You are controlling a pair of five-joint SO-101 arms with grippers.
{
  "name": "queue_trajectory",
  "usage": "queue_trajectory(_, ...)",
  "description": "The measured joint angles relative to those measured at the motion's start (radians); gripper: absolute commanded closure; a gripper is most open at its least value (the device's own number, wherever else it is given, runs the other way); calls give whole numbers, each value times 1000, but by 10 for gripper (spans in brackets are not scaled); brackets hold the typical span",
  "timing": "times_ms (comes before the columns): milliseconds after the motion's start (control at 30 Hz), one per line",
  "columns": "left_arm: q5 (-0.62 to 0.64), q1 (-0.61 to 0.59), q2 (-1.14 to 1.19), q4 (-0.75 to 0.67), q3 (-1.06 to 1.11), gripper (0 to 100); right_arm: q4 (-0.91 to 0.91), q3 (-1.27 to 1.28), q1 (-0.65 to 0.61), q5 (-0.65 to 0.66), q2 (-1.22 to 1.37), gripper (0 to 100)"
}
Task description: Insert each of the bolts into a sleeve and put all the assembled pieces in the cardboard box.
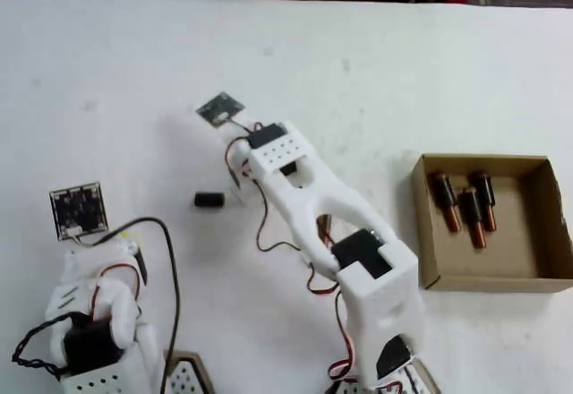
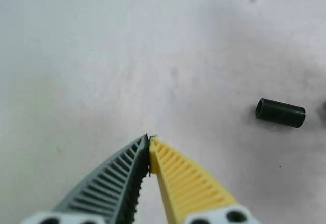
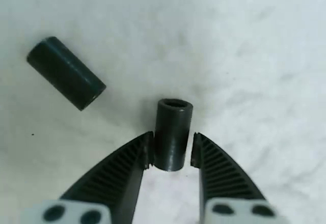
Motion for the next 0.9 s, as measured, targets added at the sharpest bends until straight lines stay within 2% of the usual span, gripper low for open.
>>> queue_trajectory(433, 0, 0, -3, 0, 3, 979, 3, -80, -2, 137, 110, 887)
queue_trajectory(567, 0, 0, -2, 0, 8, 979, 3, -115, -3, 143, 127, 892)
queue_trajectory(700, 0, 0, -2, 0, 8, 979, 3, -121, -3, 143, 129, 989)
queue_trajectory(900, 0, 0, -2, 0, 8, 979, 6, -127, -2, 146, 133, 960)
